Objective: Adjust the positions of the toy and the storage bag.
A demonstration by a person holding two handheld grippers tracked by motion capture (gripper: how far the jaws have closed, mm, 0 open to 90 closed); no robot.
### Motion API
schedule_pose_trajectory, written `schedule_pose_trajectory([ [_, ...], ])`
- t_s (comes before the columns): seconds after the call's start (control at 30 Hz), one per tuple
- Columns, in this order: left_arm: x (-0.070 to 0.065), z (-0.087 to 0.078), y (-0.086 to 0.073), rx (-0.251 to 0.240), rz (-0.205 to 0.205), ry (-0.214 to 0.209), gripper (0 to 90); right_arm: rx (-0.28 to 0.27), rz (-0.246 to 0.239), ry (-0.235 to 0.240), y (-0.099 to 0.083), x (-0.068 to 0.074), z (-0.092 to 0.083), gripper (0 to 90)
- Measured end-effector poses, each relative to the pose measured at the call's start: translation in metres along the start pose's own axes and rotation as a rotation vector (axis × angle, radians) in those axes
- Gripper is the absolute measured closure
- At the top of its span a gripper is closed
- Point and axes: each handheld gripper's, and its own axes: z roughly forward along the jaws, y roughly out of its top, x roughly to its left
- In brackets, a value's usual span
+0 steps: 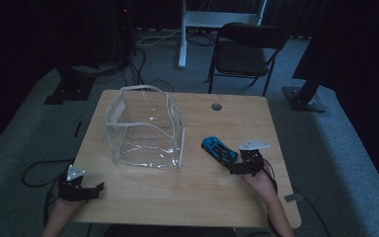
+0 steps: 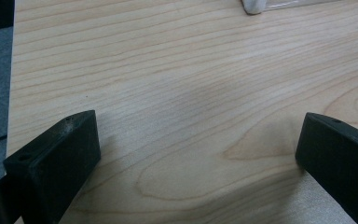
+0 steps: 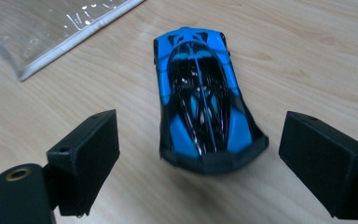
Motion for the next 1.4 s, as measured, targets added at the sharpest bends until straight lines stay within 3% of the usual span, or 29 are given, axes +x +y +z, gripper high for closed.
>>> schedule_pose_trajectory([
  [0.2,0.0,0.0,0.0,0.0,0.0,0.0,0.3,0.019,-0.012,0.024,0.009,-0.002,0.011,11.6],
  [0.3,0.0,0.0,0.0,0.0,0.001,0.0,0.3,0.052,-0.031,0.036,0.019,-0.006,0.028,13.2],
  [0.8,0.0,0.0,0.0,-0.001,0.004,-0.004,0.4,0.148,-0.047,0.062,0.031,-0.013,0.067,13.2],
  [1.17,0.0,0.0,0.0,0.0,0.004,-0.005,0.3,0.186,-0.071,0.046,0.034,-0.012,0.08,14.9],
  [1.23,0.0,0.0,0.0,0.0,0.004,-0.005,0.4,0.197,-0.088,0.041,0.034,-0.012,0.081,16.8],
  [1.27,0.0,0.0,0.0,-0.001,0.004,-0.005,0.4,0.215,-0.099,0.062,0.035,-0.013,0.083,21.9],
  [1.4,0.0,0.0,0.0,0.0,0.004,-0.005,0.4,0.239,-0.115,0.06,0.034,-0.012,0.086,22.6],
])
